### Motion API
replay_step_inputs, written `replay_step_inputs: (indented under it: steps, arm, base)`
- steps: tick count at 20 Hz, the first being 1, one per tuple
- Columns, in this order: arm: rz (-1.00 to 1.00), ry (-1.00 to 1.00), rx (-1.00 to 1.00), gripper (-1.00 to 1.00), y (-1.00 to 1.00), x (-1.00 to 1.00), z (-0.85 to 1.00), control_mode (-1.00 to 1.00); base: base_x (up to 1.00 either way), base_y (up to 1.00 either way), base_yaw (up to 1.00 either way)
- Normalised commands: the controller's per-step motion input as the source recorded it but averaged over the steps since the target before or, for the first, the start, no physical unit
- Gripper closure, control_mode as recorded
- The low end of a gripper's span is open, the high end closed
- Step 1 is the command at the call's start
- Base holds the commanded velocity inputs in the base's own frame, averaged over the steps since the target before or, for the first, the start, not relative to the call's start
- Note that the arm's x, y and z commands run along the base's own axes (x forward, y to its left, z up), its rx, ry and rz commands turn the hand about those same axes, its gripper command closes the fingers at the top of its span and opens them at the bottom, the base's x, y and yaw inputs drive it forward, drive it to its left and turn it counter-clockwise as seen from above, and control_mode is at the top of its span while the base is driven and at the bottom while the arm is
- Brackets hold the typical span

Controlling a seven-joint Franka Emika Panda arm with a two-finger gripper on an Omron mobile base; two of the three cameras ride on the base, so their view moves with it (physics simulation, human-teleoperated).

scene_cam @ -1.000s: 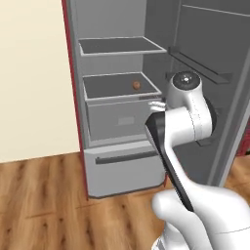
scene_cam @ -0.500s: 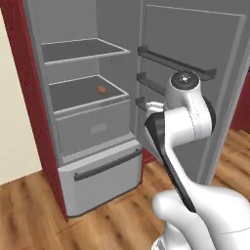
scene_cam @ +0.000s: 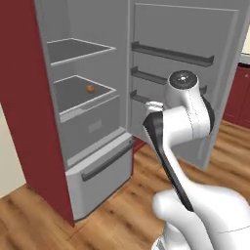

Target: Grab the lime and onion from the fridge, place them in the blender, close the lid, and turn on the blender to create a marinade.

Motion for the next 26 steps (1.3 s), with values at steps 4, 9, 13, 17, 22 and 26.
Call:
replay_step_inputs:
  steps: [4,9,13,17,22,26]
  arm:
    - [0.0,0.0,0.0,1.0,0.0,0.0,0.0,1.0]
    - [0.0,0.0,0.0,1.0,0.0,0.0,0.0,1.0]
    - [0.0,0.0,0.0,1.0,0.0,0.0,0.0,1.0]
    - [0.0,0.0,0.0,1.0,0.0,0.0,0.0,1.0]
    - [0.0,0.0,0.0,1.0,0.0,0.0,0.0,1.0]
    - [0.0,0.0,0.0,1.0,0.0,0.0,0.0,1.0]
  base:
    - [-0.62,0.09,-0.57]
    - [-0.25,-0.3,-0.56]
    - [0.0,-0.45,-0.41]
    - [0.1,-0.57,-0.3]
    - [0.3,-0.64,-0.27]
    - [0.51,-0.67,-0.26]
